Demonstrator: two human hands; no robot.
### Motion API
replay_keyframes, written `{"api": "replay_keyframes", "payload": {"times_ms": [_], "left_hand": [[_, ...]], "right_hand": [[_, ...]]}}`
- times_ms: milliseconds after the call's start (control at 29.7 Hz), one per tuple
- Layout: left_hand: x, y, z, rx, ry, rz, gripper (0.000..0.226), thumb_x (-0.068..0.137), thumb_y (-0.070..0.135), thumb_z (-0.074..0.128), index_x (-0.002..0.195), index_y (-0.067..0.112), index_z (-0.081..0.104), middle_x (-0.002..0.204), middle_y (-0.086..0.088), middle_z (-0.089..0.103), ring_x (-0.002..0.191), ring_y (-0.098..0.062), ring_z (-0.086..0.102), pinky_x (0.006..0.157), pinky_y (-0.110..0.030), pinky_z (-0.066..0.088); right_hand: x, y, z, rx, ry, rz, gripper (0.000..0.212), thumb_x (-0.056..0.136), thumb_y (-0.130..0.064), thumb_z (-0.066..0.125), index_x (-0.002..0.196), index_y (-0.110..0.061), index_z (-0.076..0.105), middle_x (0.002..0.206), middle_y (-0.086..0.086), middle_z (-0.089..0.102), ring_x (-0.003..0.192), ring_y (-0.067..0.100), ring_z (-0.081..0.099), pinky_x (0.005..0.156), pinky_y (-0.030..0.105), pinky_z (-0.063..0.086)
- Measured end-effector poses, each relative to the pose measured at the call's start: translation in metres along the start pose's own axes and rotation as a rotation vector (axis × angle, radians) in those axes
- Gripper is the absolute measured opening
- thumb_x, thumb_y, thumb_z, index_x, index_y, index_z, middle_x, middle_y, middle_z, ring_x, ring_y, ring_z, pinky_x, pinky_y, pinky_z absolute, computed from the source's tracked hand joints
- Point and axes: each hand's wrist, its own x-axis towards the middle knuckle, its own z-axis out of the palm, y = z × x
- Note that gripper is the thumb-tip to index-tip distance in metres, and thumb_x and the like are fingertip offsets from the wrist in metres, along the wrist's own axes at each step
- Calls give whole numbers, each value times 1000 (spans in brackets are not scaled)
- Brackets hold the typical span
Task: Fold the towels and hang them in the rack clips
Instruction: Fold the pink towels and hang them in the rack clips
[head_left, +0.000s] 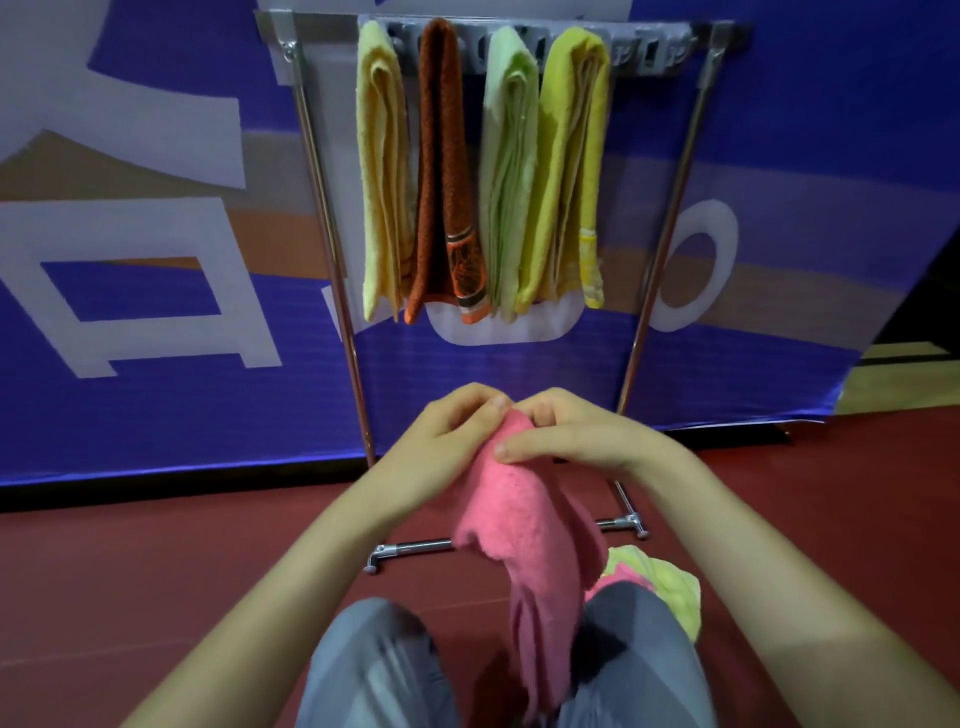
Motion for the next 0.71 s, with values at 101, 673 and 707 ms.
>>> {"api": "replay_keyframes", "payload": {"times_ms": [101, 673, 707], "left_hand": [[4, 0, 5, -35, 7, -13, 39, 89, 34, 47, 85, -4, 58, 77, -6, 57, 77, -17, 52, 76, -36, 42], [-7, 7, -42, -213, 142, -116, 29, 88, 32, 46, 70, 11, 55, 63, -2, 51, 53, -8, 49, 51, -16, 41], [-8, 3, -41, -193, 116, -135, 31, 89, 33, 45, 76, 9, 58, 68, -6, 54, 60, -11, 52, 55, -18, 43]], "right_hand": [[-9, -6, -4, 37, -24, 4, 7, 68, -20, 63, 72, -16, 68, 66, -5, 69, 67, 8, 64, 67, 20, 51], [-16, 23, 9, 431, 80, -166, 58, 42, -56, 82, 80, -14, 71, 71, -9, 72, 65, 1, 64, 60, 12, 49], [-17, 13, 8, 449, 108, -202, 54, 44, -54, 81, 81, -15, 72, 73, -8, 73, 68, 2, 66, 61, 13, 51]]}}
